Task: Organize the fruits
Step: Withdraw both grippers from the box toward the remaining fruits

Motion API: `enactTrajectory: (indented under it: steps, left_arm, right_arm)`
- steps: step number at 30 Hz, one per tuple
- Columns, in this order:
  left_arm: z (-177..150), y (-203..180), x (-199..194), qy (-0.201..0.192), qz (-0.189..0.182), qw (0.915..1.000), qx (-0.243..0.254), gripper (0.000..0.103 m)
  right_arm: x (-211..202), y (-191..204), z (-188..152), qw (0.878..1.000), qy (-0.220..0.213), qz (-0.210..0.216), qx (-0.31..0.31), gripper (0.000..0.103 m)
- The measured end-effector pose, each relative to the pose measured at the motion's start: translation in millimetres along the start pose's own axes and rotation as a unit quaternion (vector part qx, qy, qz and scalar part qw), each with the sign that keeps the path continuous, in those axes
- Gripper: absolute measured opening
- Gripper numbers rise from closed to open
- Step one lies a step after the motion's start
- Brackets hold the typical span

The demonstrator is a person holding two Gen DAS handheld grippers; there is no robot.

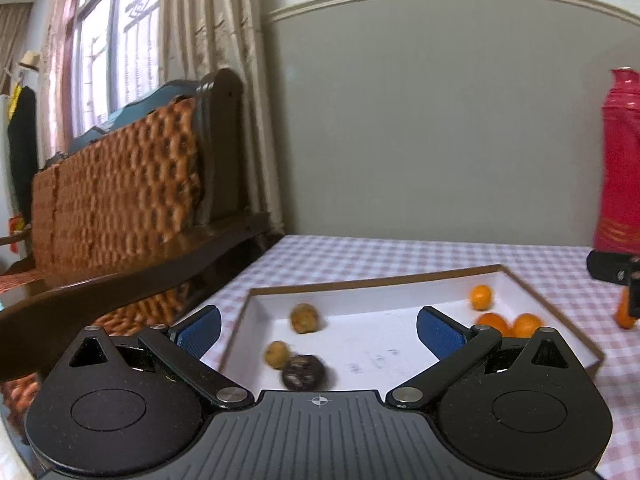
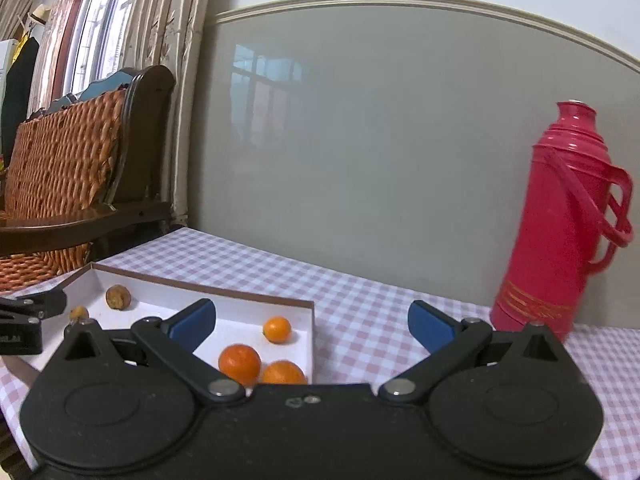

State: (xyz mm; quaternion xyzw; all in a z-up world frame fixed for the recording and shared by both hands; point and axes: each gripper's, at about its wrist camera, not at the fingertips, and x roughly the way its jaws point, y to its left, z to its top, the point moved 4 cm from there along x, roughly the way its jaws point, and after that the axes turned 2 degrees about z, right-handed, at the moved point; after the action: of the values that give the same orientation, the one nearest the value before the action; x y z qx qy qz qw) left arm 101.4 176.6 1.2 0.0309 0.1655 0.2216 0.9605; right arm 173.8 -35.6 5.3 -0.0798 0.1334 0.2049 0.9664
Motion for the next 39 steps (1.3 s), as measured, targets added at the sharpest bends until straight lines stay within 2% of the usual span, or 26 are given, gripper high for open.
enactTrajectory:
  steps: [8, 13, 24, 32, 36, 39]
  left_arm:
    - [0.3, -41.0, -16.6, -0.019, -0.057, 0.9981, 0.015, 0.103]
    - [-0.7, -70.0, -23.5, -0.013, -0.1, 0.9947, 0.021, 0.103]
    - [-0.3, -138.1, -40.5, -0.038, -0.158, 0.9857, 0.045, 0.103]
    - [-1.6, -173.5, -45.4, -0.034, -0.187, 0.9804, 0.053, 0.103]
    - [-4.6, -188.6, -42.8, -0.029, -0.195, 0.9784, 0.062, 0.103]
    - [-3.6, -195.5, -39.2, -0.03, -0.195, 0.9784, 0.062, 0.103]
  right_arm:
    - [-27.5, -25.6, -12.4, 1.0, 0.004, -0.018, 0.001, 0.097]
    - [-38.4, -50.4, -19.9, 0.999, 0.009, -0.043, 0.01, 0.097]
    - [-55.9, -102.4, -46.8, 0.995, 0.033, -0.092, 0.027, 0.096]
    - [-63.8, -133.4, -65.8, 0.992, 0.049, -0.11, 0.039, 0.094]
    - [-60.6, -145.6, -78.7, 0.991, 0.07, -0.107, 0.046, 0.078]
    - [-53.1, -152.8, -88.3, 0.99, 0.084, -0.107, 0.04, 0.073]
